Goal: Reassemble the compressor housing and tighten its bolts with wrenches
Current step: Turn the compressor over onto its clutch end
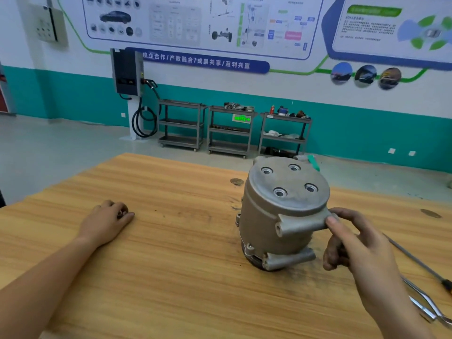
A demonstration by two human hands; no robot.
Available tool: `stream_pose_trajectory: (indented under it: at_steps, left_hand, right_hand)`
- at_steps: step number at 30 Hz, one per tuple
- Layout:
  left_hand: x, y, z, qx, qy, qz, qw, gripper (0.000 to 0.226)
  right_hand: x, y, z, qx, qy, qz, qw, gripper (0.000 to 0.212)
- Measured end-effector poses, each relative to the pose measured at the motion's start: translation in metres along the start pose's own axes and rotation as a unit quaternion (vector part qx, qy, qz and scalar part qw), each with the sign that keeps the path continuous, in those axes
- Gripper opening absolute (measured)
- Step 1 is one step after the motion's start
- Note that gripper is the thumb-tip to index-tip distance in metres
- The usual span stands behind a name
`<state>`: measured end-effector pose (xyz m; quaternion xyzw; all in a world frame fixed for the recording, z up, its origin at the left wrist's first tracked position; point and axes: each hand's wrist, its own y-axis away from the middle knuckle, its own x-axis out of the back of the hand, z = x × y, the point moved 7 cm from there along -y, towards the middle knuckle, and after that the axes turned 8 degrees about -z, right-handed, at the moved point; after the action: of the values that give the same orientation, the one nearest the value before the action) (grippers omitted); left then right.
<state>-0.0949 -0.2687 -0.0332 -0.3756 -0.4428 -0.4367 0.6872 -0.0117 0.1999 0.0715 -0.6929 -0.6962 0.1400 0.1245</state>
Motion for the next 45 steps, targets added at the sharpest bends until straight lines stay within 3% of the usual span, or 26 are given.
stream_pose_trajectory:
  at_steps: [10,22,24,26,29,32,36,38,43,45]
  left_hand:
    - [0.013,0.025,0.016,-0.019,-0.033,0.086,0.996,0.046]
    - [0.0,0.05,0.063,-0.069,0.018,0.042,0.997,0.037]
    - [-0.003,0.058,0.081,-0.092,0.076,0.033,0.992,0.039]
    - [-0.007,0.063,0.094,-0.081,0.214,0.019,0.973,0.044]
    - [-0.023,0.067,0.112,-0.005,0.443,-0.014,0.897,0.049]
    - [-0.034,0.073,0.137,0.001,0.482,-0.028,0.876,0.049]
    - [-0.04,0.081,0.165,-0.033,0.489,-0.049,0.87,0.05]
    - [-0.04,0.084,0.169,-0.033,0.504,-0.055,0.861,0.052]
    - [-0.042,0.086,0.158,0.011,0.631,-0.088,0.771,0.043]
    - [-0.043,0.086,0.157,0.001,0.653,-0.102,0.751,0.033]
  right_hand:
    - [-0.01,0.004,0.007,-0.009,0.003,-0.022,1.0,0.006]
    - [-0.015,0.016,0.02,-0.042,0.003,-0.037,0.998,0.008]
    - [-0.015,0.021,0.023,-0.047,-0.013,-0.022,0.999,0.008]
    - [-0.014,0.026,0.025,-0.043,-0.029,-0.007,0.999,0.011]
    - [-0.021,0.032,0.032,-0.042,-0.019,-0.023,0.999,0.014]
    - [-0.048,0.039,0.045,-0.031,0.082,-0.113,0.99,0.021]
    - [-0.105,0.045,0.064,0.016,0.333,-0.238,0.912,0.009]
    - [-0.136,0.038,0.071,0.062,0.427,-0.264,0.862,0.026]
    - [-0.187,0.013,0.098,0.036,0.589,-0.308,0.746,0.036]
    - [-0.193,0.008,0.104,0.04,0.617,-0.308,0.723,0.03]
